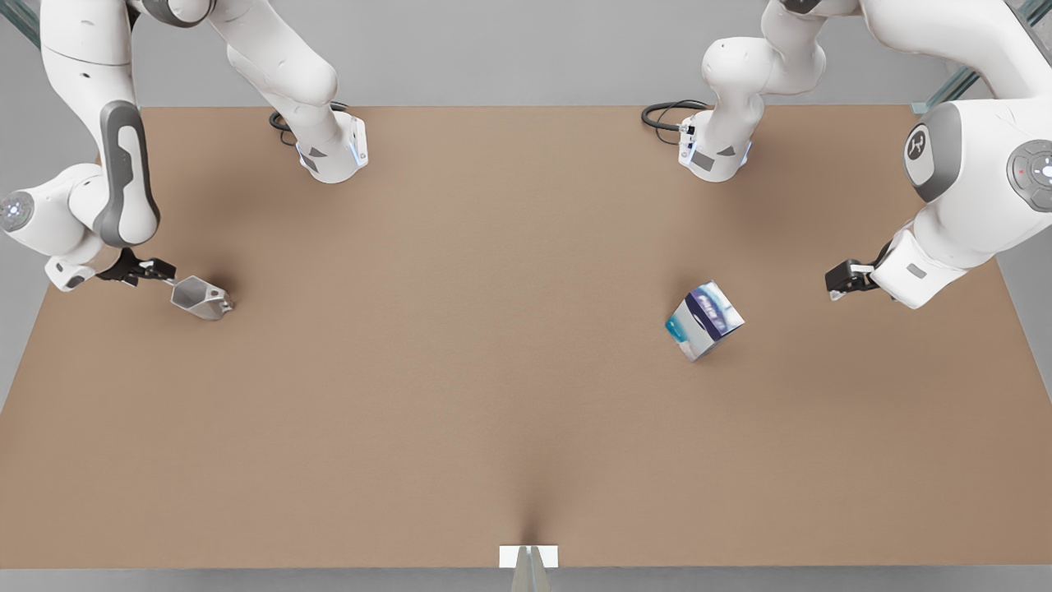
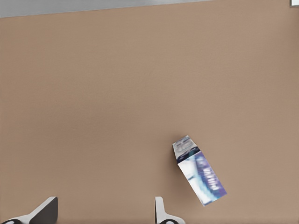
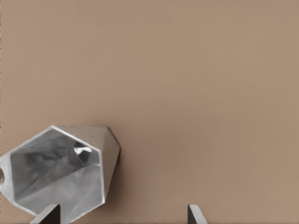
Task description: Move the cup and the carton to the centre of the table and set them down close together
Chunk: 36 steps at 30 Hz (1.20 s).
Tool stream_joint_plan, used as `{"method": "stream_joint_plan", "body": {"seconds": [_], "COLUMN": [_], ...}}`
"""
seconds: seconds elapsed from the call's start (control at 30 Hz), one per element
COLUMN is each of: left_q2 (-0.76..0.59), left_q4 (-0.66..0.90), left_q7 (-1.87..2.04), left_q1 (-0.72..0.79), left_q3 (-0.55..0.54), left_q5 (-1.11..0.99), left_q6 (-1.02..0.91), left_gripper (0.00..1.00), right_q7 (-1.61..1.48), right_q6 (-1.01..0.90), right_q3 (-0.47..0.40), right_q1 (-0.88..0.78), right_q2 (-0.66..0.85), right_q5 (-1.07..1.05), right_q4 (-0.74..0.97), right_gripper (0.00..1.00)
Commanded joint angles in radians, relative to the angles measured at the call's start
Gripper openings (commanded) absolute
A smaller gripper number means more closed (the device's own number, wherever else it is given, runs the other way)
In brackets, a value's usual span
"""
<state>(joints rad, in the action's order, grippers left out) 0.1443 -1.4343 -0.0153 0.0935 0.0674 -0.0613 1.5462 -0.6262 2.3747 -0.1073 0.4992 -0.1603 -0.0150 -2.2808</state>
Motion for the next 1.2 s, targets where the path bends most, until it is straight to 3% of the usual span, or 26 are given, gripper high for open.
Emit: {"method": "stream_joint_plan", "body": {"seconds": [0.0, 0.73, 0.77, 0.9, 0.93, 1.17], "left_q2": [0.000, 0.000, 0.000, 0.000, 0.000, -0.002], "left_q4": [0.000, 0.000, 0.000, 0.000, 0.000, 0.000], "left_q7": [0.000, -0.005, -0.005, -0.005, -0.005, -0.005], "left_q1": [0.000, -0.001, -0.001, -0.001, -0.001, -0.001], "left_q3": [0.000, 0.003, 0.003, 0.003, 0.003, 0.003], "left_q5": [0.000, 0.001, 0.005, 0.005, 0.005, 0.005], "left_q6": [0.000, 0.000, 0.000, 0.000, 0.000, 0.000], "left_gripper": [1.00, 1.00, 1.00, 1.00, 1.00, 1.00], "right_q7": [0.002, 0.013, 0.013, 0.016, 0.016, 0.020], "right_q6": [0.008, 0.230, 0.230, 0.230, 0.230, 0.215], "right_q3": [0.000, 0.005, 0.005, 0.005, 0.005, 0.008], "right_q1": [0.001, -0.001, -0.001, -0.002, -0.002, -0.016], "right_q2": [-0.007, -0.068, -0.071, -0.077, -0.077, -0.074], "right_q5": [-0.002, -0.028, -0.028, -0.028, -0.028, -0.028], "right_q4": [-0.005, -0.106, -0.106, -0.105, -0.105, -0.103], "right_gripper": [1.00, 1.00, 0.95, 0.28, 0.21, 0.21]}}
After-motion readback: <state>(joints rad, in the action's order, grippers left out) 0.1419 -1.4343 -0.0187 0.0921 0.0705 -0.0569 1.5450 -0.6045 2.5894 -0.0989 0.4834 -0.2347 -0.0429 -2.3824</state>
